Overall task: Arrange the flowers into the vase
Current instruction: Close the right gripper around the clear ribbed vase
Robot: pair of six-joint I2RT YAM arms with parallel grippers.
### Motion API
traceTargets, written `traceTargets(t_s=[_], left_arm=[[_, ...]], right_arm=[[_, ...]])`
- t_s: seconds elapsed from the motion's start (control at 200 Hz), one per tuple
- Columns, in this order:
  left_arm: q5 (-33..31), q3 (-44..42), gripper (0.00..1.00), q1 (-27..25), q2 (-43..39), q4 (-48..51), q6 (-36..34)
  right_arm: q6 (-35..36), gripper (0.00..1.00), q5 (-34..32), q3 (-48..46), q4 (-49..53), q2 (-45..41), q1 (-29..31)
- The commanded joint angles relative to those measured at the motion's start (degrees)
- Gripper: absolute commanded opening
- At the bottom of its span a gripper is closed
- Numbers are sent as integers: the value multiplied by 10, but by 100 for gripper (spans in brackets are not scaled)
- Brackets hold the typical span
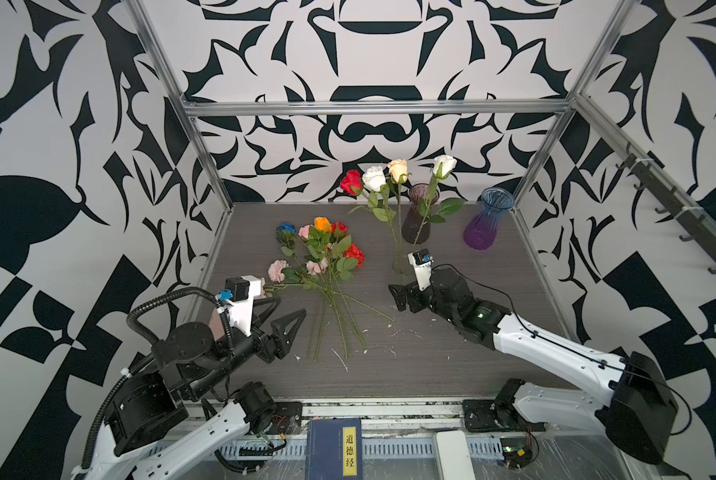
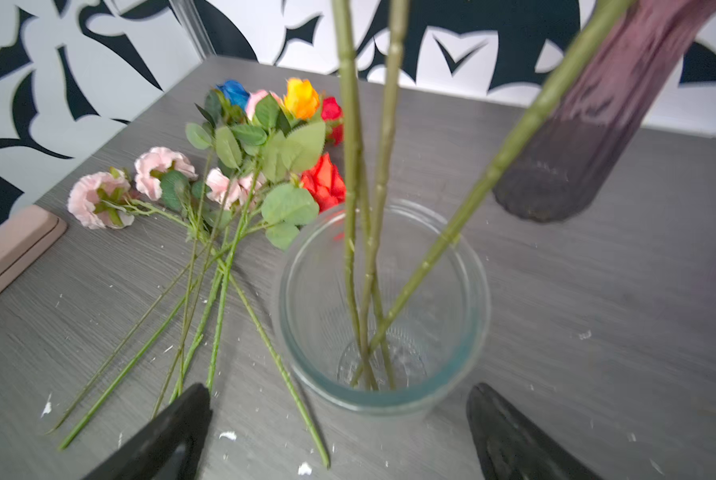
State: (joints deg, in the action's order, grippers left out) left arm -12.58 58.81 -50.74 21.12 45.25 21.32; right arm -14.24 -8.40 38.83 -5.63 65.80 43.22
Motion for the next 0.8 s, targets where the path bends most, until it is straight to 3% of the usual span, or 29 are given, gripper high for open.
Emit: traceTargets(t_s=[0.0, 0.06, 0.365, 0.505, 0.655, 0.795], left_arm=[[9, -8, 78, 1, -14, 17, 8], [13, -9, 78, 1, -18, 14, 8], [10, -13, 78, 1, -21, 17, 10], [11, -15, 77, 1, -20, 19, 13], [6, -14, 77, 1, -21, 20, 10], [4, -11, 77, 1, -21, 20, 10]], right_arm=[[39, 100, -21, -54, -180, -20, 3], [50, 100, -51, -78, -230, -15, 3], [76, 96, -64, -113, -367, 56, 4], [68, 94, -77, -103, -387, 87, 3], [59, 87, -93, -105, -416, 112, 3], [55, 74, -93, -103, -432, 127, 3]])
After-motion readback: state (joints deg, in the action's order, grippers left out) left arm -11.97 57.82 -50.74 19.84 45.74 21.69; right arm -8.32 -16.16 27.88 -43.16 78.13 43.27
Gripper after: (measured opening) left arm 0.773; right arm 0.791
